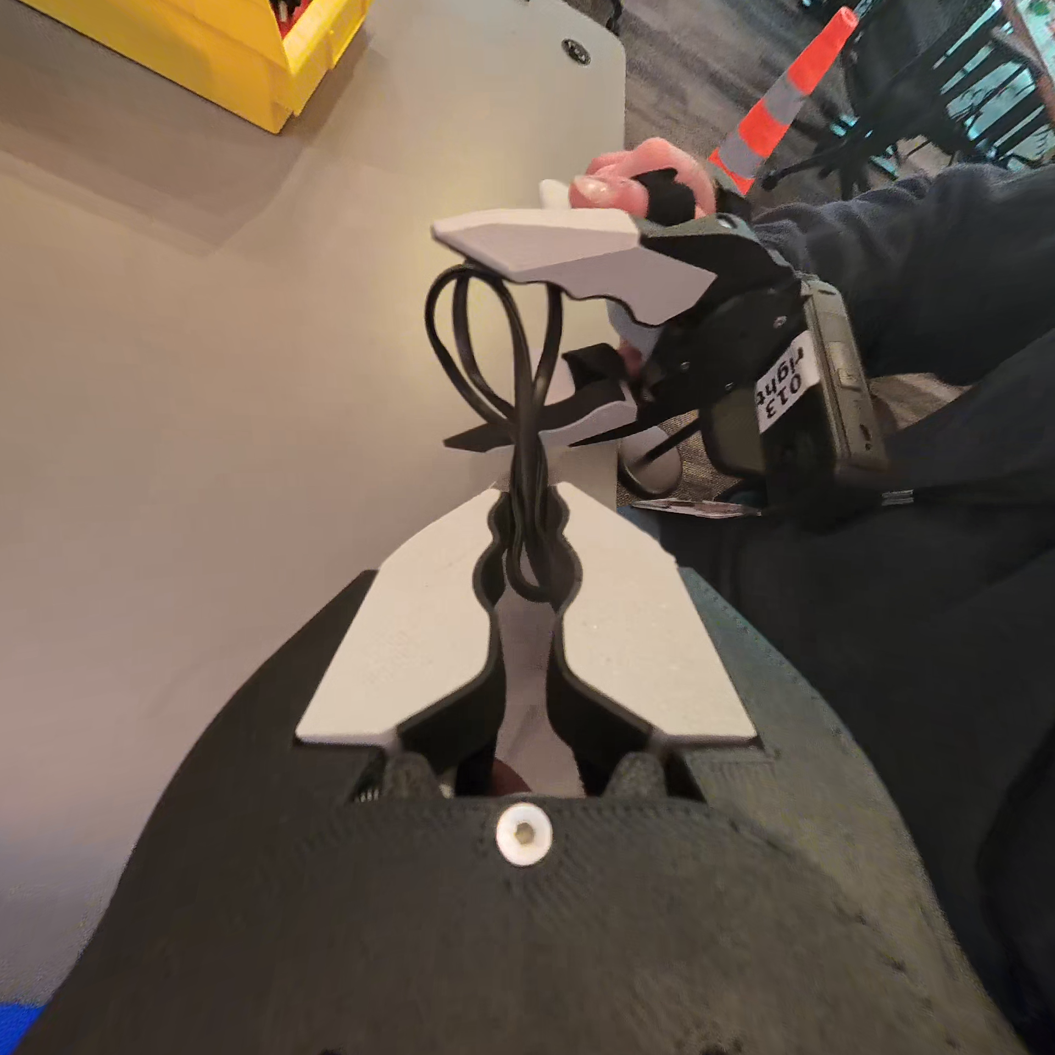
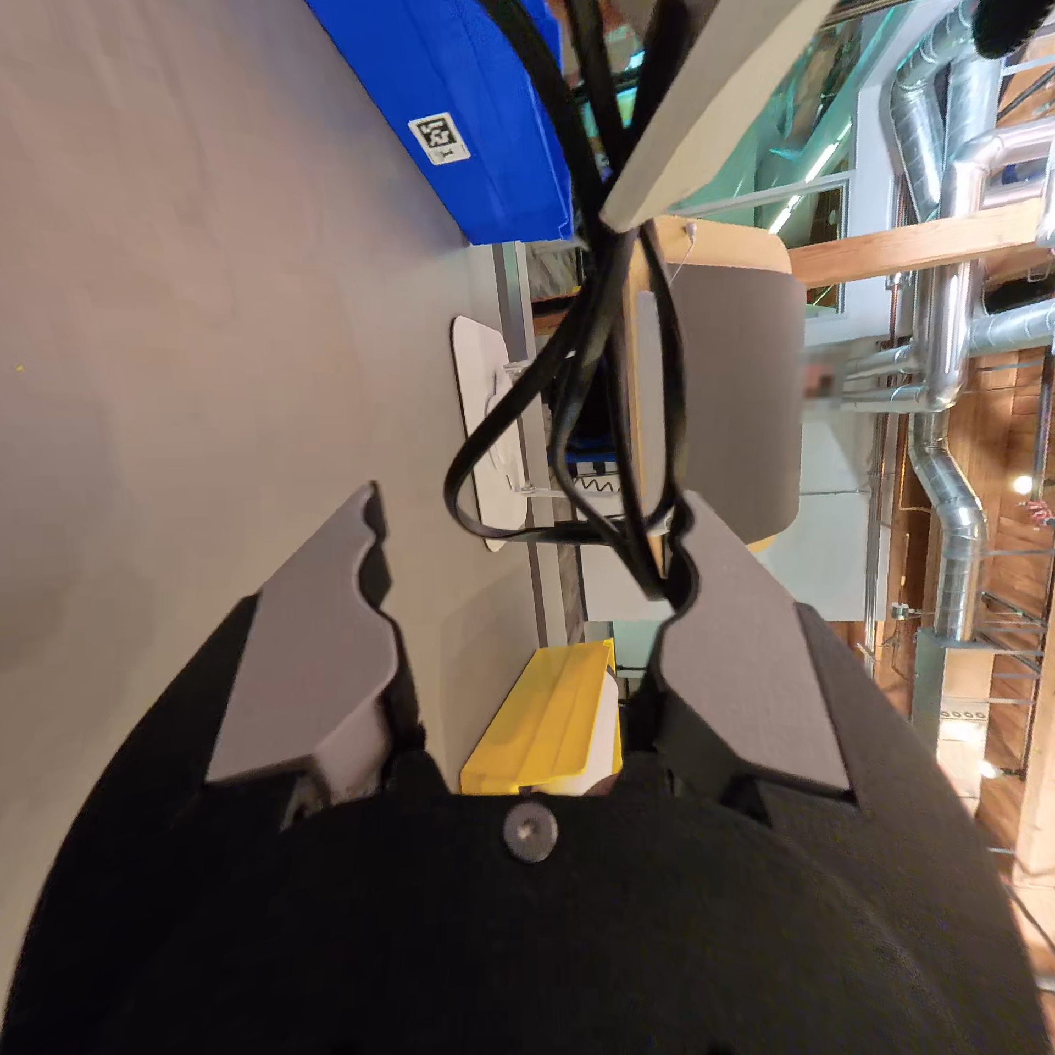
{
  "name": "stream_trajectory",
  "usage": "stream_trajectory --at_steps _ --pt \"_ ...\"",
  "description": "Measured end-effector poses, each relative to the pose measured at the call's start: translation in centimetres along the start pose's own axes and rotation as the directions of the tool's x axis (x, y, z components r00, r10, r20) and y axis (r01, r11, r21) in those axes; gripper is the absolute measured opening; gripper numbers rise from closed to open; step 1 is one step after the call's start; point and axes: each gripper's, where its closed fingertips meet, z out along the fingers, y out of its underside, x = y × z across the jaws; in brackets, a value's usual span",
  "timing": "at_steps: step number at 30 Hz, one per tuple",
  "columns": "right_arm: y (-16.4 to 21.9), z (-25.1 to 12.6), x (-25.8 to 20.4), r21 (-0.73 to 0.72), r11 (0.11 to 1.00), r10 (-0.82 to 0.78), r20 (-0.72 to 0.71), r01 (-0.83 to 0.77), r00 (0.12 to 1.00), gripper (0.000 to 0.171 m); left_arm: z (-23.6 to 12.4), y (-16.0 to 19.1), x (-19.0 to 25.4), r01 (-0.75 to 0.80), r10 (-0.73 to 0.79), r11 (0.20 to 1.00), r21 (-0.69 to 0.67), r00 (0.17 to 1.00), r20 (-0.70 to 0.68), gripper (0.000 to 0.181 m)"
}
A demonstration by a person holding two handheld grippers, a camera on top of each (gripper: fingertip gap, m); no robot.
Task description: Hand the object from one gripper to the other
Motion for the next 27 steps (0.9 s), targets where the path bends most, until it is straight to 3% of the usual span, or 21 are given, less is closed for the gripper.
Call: stream_trajectory --at_steps 6,11,20,27 --pt "-0.3 0.1 0.2 0.038 0.998 0.046 0.031 -0.047 0.998 0.043 0.3 0.2 0.4 0.012 -0.012 1.0 0.016 1.0 -0.028 0.011" --pt "-0.6 -0.3 -0.2 0.073 0.997 0.025 0.071 -0.03 0.997 0.013 0.3 0.4 0.3 0.013 -0.012 1.0 0.023 1.0 -0.029 0.011" --pt "-0.4 -0.8 -0.9 0.075 0.994 0.057 0.197 -0.073 0.979 0.007 0.6 1.2 -0.2 -0.051 0.051 0.999 -0.003 0.999 0.005 0.012" --pt "-0.4 -1.3 -2.2 0.045 0.982 0.159 0.336 -0.185 0.928 0.006 0.9 1.6 -0.3 -0.122 0.123 0.992 -0.024 0.992 0.03 0.027"
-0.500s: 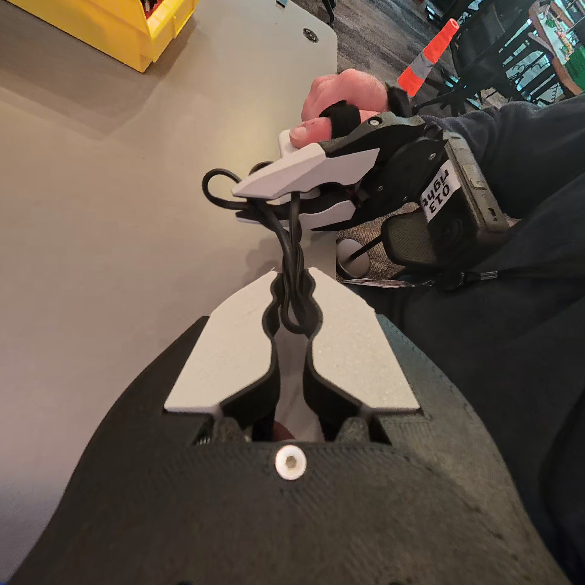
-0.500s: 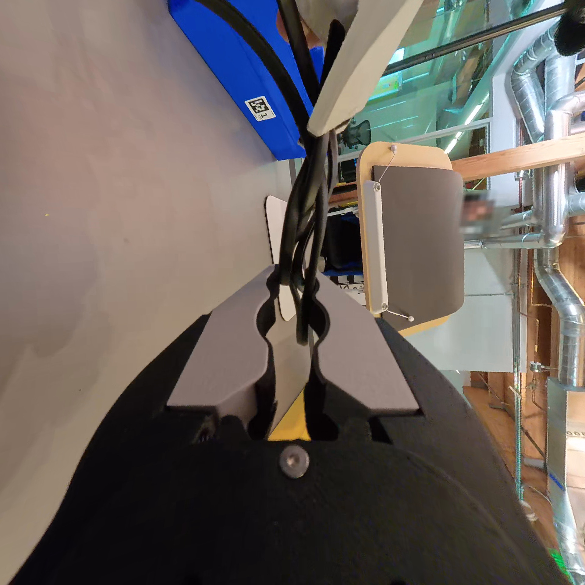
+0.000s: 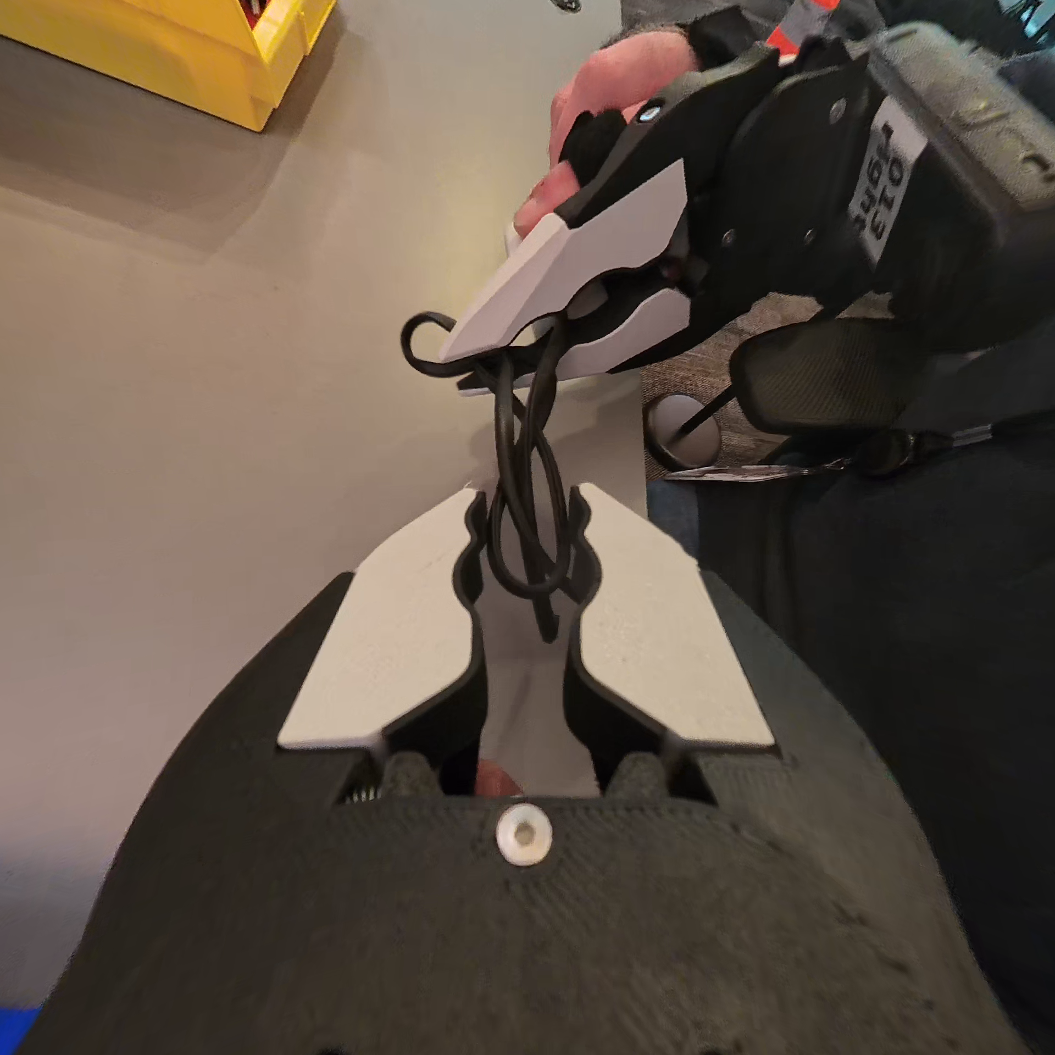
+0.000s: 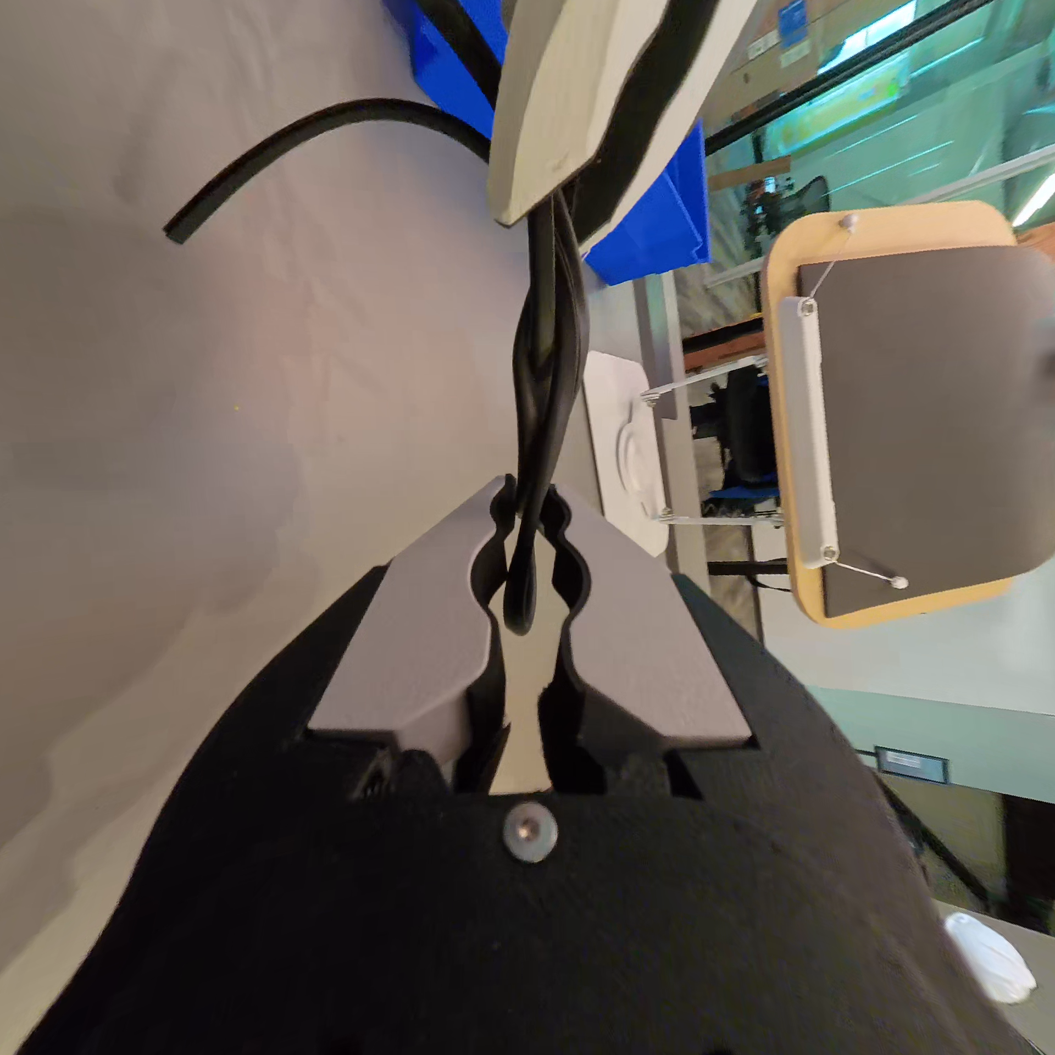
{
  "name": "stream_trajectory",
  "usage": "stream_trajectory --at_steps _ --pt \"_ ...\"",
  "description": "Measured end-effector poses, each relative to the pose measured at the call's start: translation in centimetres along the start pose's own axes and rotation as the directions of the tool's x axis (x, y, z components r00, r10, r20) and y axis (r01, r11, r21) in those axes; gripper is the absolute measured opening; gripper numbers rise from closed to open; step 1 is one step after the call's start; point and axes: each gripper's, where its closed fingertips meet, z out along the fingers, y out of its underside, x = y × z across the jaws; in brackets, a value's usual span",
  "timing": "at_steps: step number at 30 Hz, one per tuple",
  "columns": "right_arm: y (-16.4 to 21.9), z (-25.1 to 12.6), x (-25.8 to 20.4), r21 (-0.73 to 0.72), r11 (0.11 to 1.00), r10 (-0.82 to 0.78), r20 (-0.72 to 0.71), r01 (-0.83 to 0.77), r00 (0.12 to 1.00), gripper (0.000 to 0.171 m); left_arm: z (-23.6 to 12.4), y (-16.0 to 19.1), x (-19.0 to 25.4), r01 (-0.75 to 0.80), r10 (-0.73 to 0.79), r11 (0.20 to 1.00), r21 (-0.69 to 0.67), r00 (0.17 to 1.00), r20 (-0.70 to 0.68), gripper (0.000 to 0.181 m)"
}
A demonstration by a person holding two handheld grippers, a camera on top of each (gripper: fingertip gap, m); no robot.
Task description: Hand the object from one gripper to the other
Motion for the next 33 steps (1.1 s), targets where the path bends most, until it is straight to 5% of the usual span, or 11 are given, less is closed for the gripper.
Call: stream_trajectory --at_steps 10,20,24,28,30,33 --pt "0.0 -0.1 -1.5 -0.01 0.992 0.128 0.175 -0.128 0.976 0.006 0.0 -0.5 -0.7 -0.263 0.274 0.962 -0.078 0.942 0.195 0.046" --pt "0.0 -0.4 -1.8 -0.07 0.988 0.148 0.207 -0.136 0.967 0.006 2.0 -0.7 -1.5 -0.586 0.712 0.702 -0.404 0.6 0.365 0.045" --pt "-0.1 -0.7 -1.7 -0.116 0.99 0.103 0.162 -0.085 0.981 0.006 2.9 -0.5 -1.9 -0.612 0.764 0.645 -0.457 0.528 0.371 0.02" --pt "-0.2 -1.0 -1.2 -0.132 0.991 0.054 0.113 -0.039 0.992 0.007 3.3 -0.4 -2.3 -0.621 0.786 0.618 -0.482 0.485 0.383 0.013" --pt "-0.2 -1.2 -0.4 -0.123 0.992 0.051 0.068 -0.042 0.996 0.009 3.2 -0.4 -2.4 -0.613 0.773 0.634 -0.47 0.489 0.404 0.011" --pt "-0.5 -1.8 1.4 -0.065 0.989 0.135 0.004 -0.135 0.991 0.035 3.0 -0.9 -2.5 -0.584 0.693 0.718 -0.379 0.552 0.463 0.009"
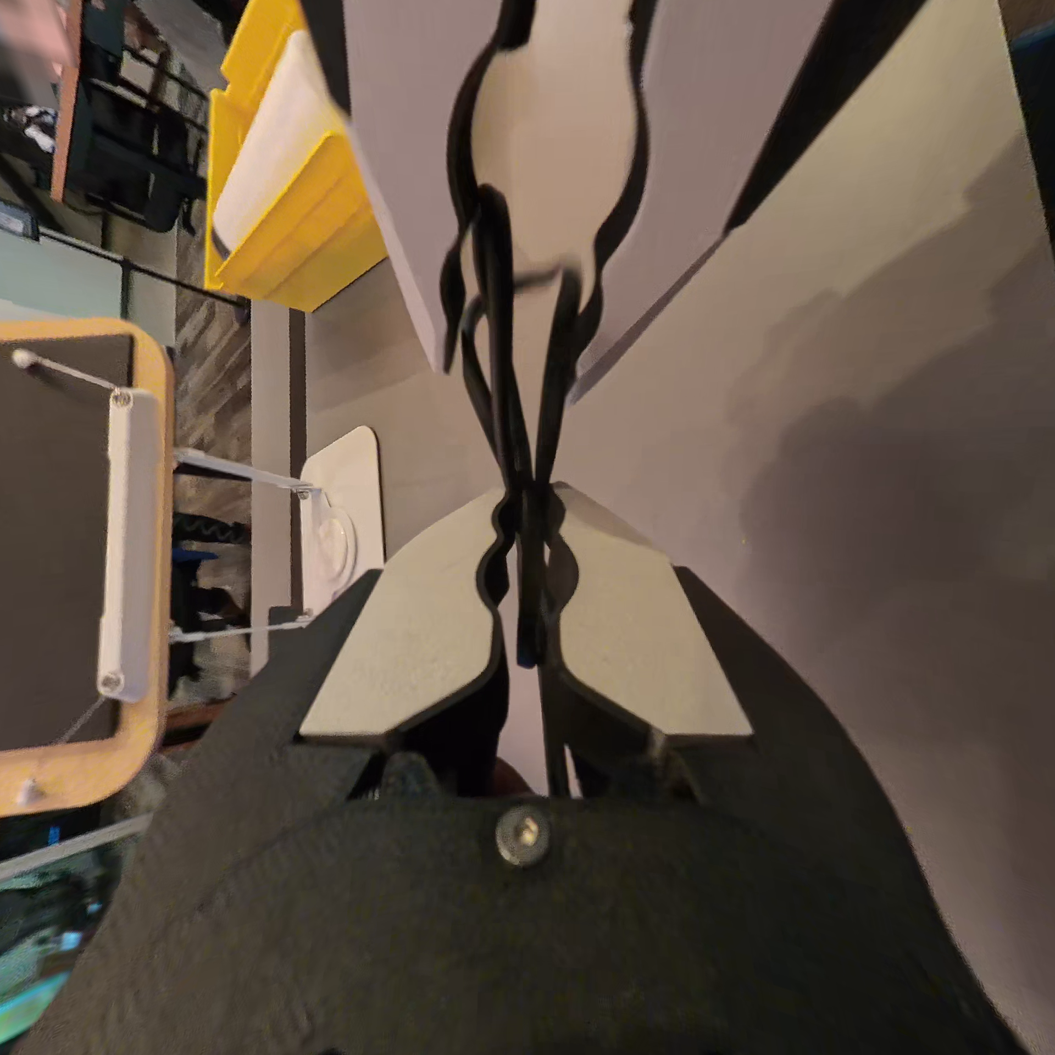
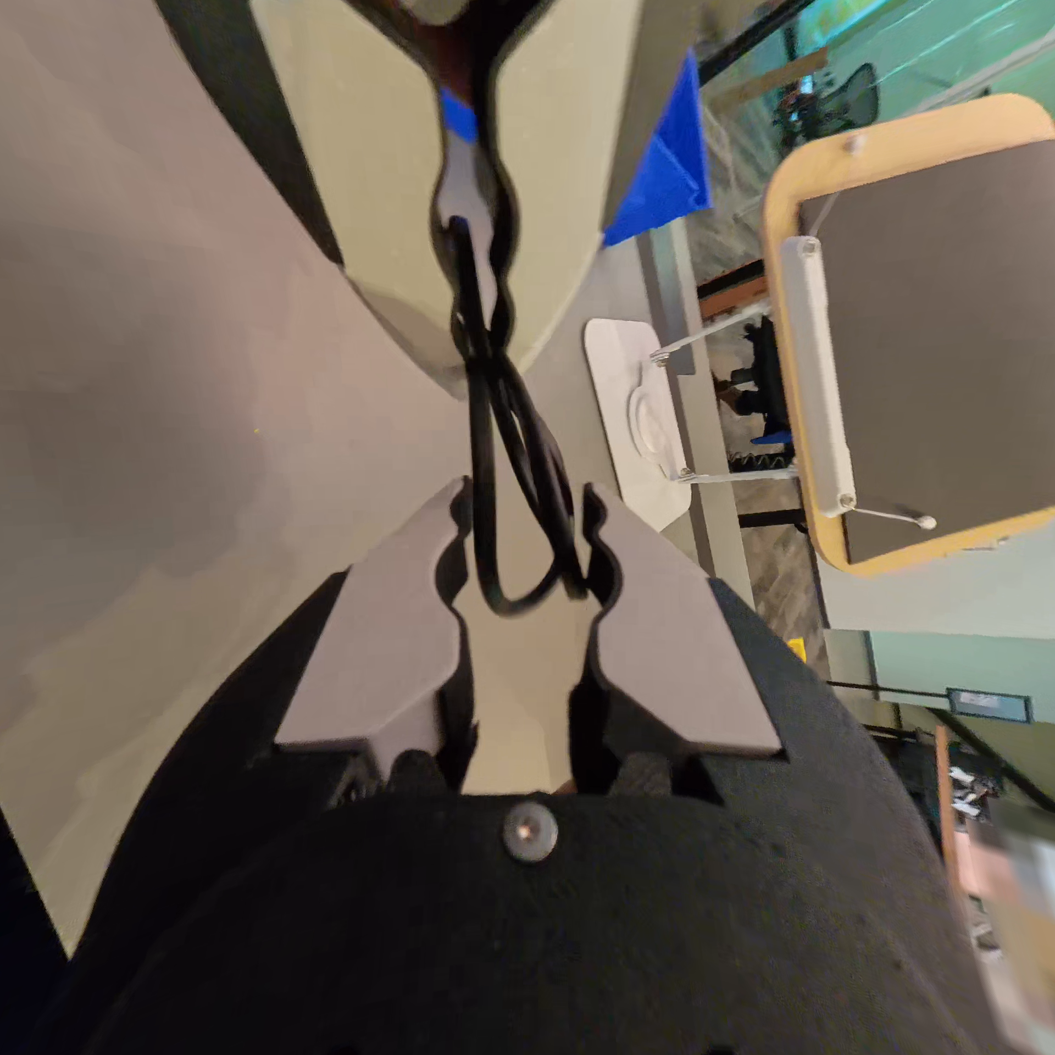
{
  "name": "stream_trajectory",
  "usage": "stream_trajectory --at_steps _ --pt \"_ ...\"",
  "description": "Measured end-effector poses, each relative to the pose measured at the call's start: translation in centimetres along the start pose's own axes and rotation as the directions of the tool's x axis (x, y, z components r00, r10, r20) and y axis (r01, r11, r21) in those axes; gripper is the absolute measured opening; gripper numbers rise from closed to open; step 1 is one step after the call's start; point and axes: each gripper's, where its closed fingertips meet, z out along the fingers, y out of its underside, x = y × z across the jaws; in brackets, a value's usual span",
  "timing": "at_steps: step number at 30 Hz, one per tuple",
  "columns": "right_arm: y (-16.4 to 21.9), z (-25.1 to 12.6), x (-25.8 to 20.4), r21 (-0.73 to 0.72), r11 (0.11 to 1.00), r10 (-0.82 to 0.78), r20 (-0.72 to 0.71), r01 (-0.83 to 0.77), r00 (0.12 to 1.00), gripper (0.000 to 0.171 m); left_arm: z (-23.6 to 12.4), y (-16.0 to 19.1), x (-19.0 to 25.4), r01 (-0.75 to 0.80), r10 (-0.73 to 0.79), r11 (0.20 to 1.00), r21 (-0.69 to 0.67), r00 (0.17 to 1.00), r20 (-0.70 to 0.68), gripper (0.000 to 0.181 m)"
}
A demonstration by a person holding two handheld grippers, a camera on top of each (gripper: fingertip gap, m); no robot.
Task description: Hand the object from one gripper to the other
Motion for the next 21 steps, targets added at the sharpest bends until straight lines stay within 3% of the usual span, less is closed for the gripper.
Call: stream_trajectory --at_steps 2,6,8,11,13,15,19,21 --pt "0.2 -0.7 1.5 0.018 0.999 0.048 -0.058 -0.047 0.997 0.065 -0.3 0.0 -0.6 0.092 -0.093 0.995 0.048 0.996 0.004 0.008" --pt "0.4 -3.0 4.1 0.16 0.966 0.226 -0.128 -0.204 0.966 0.067 -1.2 -0.4 -2.5 0.366 -0.364 0.907 0.208 0.93 -0.051 0.008" --pt "0.3 -3.2 3.4 0.225 0.911 0.357 -0.008 -0.346 0.934 0.053 -1.7 -0.8 -3.4 0.523 -0.506 0.797 0.303 0.851 -0.139 0.008" --pt "-0.6 -2.2 0.7 0.236 0.758 0.545 0.285 -0.608 0.789 0.05 -2.6 -1.4 -5.2 0.71 -0.66 0.564 0.423 0.695 -0.286 0.008" --pt "-1.3 -1.4 -0.5 0.238 0.667 0.59 0.411 -0.706 0.695 0.045 -3.1 -2.0 -6.1 0.769 -0.697 0.431 0.472 0.616 -0.368 0.008" --pt "-1.7 -0.3 -1.1 0.238 0.633 0.596 0.459 -0.737 0.659 0.047 -3.4 -2.8 -6.5 0.794 -0.696 0.355 0.493 0.577 -0.428 0.008" --pt "-3.6 0.6 -0.9 0.297 0.586 0.571 0.508 -0.754 0.644 0.051 -3.6 -4.2 -6.7 0.814 -0.684 0.278 0.51 0.541 -0.49 0.008" --pt "-4.5 1.1 -0.8 0.313 0.578 0.553 0.529 -0.754 0.644 0.042 -3.5 -4.8 -6.7 0.82 -0.677 0.257 0.51 0.53 -0.51 0.008"
